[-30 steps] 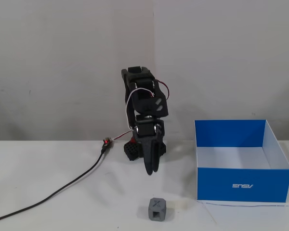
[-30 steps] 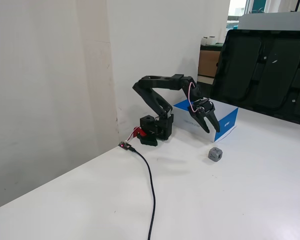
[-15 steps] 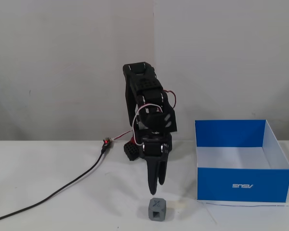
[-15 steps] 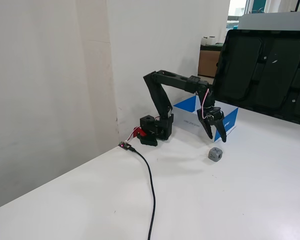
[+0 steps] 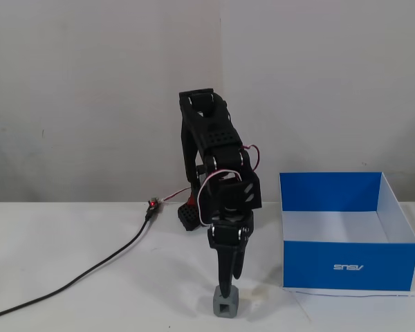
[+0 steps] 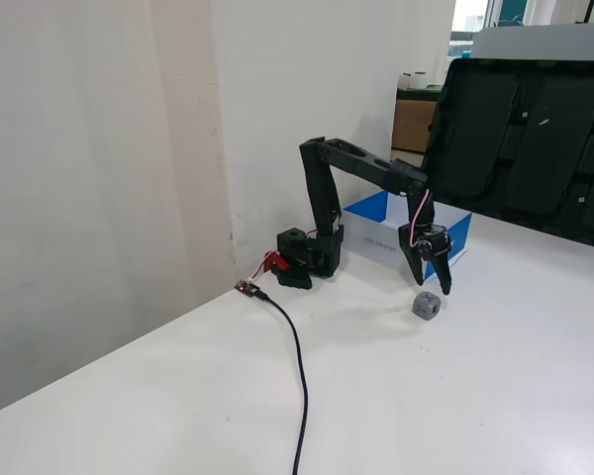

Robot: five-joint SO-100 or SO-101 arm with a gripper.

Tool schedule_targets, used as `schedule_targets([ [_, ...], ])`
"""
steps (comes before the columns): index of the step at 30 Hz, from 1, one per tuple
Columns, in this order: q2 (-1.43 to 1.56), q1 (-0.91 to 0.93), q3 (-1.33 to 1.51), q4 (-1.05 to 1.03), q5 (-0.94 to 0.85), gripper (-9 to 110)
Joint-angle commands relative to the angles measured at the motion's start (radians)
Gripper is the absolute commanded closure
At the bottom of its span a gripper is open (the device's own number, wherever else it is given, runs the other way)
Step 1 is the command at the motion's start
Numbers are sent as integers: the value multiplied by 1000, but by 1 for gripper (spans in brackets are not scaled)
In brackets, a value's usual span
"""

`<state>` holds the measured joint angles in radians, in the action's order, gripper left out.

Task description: Pick the gray block and keep it in the box.

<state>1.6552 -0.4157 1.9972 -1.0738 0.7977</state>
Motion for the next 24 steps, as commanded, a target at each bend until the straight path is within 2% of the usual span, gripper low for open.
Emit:
schedule_targets([
  [1,-9,-2,-87,11,8,77],
  [24,-235,69,-163,35,-21,76],
])
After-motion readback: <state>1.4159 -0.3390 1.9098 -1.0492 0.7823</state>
